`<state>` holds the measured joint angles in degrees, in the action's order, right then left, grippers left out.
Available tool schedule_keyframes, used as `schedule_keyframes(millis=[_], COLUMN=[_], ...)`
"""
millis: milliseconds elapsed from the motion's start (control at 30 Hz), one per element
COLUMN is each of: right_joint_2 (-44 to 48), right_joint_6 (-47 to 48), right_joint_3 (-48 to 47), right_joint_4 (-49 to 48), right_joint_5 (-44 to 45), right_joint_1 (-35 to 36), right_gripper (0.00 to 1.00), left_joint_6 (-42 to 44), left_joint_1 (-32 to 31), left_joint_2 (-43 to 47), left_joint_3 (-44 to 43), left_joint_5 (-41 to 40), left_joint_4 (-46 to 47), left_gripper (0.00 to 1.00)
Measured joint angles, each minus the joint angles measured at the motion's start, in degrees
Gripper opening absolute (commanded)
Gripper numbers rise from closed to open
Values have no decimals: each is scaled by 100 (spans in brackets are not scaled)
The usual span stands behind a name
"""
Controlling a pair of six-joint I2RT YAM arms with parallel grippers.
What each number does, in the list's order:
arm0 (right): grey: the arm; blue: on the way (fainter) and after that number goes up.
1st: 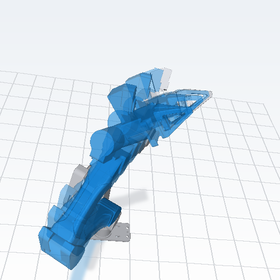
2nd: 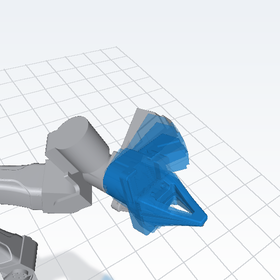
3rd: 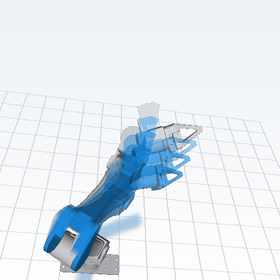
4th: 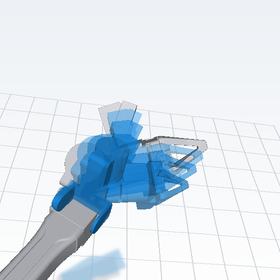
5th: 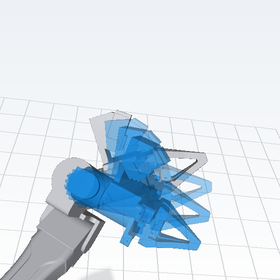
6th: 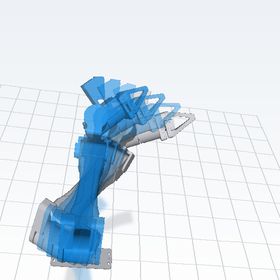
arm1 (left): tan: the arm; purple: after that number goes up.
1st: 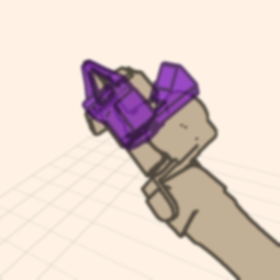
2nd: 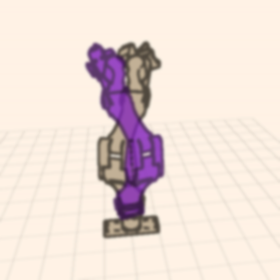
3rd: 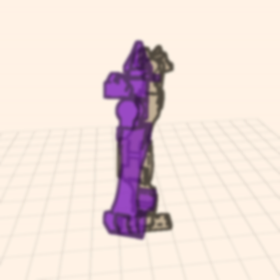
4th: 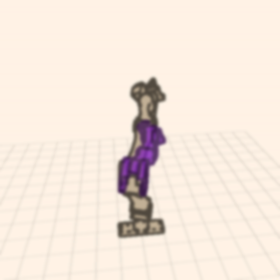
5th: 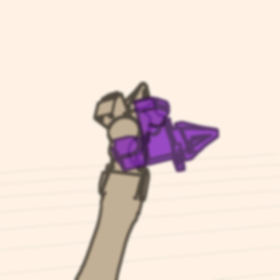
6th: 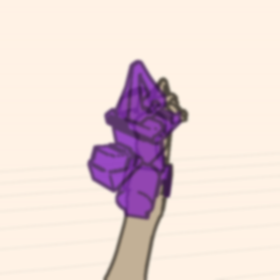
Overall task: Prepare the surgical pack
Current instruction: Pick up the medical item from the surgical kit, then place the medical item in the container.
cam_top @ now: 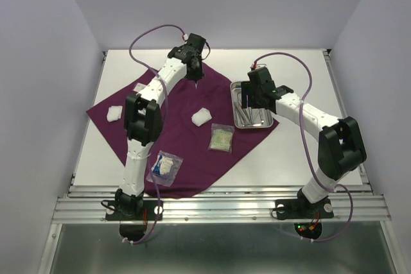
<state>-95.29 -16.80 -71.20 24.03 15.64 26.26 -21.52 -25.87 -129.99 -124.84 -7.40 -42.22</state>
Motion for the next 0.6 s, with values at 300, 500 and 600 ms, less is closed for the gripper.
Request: schedule_keyframes(millis=[300, 500, 600], right_joint_2=[0, 57, 240], right_joint_6=[-31, -136, -262], right_joint_3=[0, 4, 87], right_joint_4=[0, 2, 0], right_joint_5=[46, 22, -24], right_joint_1=[-11, -350, -654], right_gripper=[70, 71, 71], left_joint_6=[-59, -247, -358], left_joint_1=[-304, -874, -1145], left_joint_2=[149, 149, 149], left_joint_3=[57, 59, 59], left_joint_5=[179, 481, 693], left_joint_4=[-13, 0, 74], left_gripper=[0, 0, 0])
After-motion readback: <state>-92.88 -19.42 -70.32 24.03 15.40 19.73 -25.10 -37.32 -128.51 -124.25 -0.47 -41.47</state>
